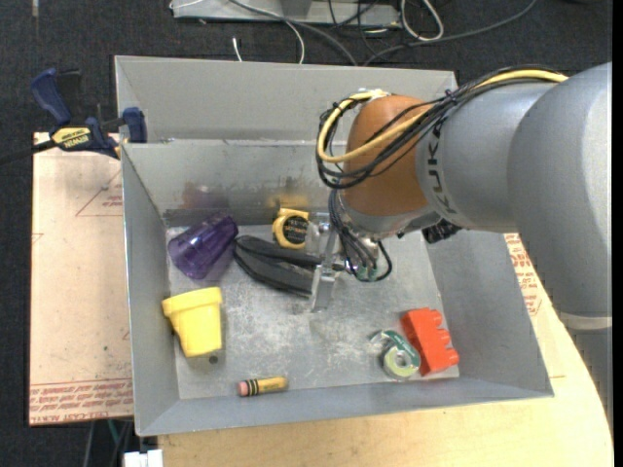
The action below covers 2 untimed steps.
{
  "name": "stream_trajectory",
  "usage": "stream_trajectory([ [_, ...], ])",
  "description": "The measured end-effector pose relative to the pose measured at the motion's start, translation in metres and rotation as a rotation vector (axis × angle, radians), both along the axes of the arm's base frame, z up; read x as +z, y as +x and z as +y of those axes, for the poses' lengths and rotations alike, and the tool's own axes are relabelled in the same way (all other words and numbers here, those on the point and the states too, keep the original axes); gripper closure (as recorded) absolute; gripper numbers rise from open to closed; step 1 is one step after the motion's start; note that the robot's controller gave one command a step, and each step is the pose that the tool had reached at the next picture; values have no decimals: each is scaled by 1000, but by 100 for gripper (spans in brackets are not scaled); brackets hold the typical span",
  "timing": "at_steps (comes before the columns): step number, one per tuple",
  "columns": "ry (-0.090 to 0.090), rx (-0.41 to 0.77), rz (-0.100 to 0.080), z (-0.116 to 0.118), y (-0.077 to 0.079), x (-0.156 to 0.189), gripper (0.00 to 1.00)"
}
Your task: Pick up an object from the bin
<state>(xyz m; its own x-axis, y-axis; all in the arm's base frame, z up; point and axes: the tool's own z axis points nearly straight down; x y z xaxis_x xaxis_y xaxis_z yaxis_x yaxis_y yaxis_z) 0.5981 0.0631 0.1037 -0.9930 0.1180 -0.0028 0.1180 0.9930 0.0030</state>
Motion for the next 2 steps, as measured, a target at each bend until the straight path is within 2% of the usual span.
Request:
stream_trajectory([
  [1,1,-67,-24,46,-21,-34,0],
  [2,-1,-44,-18,54,-11,-32,100],
])
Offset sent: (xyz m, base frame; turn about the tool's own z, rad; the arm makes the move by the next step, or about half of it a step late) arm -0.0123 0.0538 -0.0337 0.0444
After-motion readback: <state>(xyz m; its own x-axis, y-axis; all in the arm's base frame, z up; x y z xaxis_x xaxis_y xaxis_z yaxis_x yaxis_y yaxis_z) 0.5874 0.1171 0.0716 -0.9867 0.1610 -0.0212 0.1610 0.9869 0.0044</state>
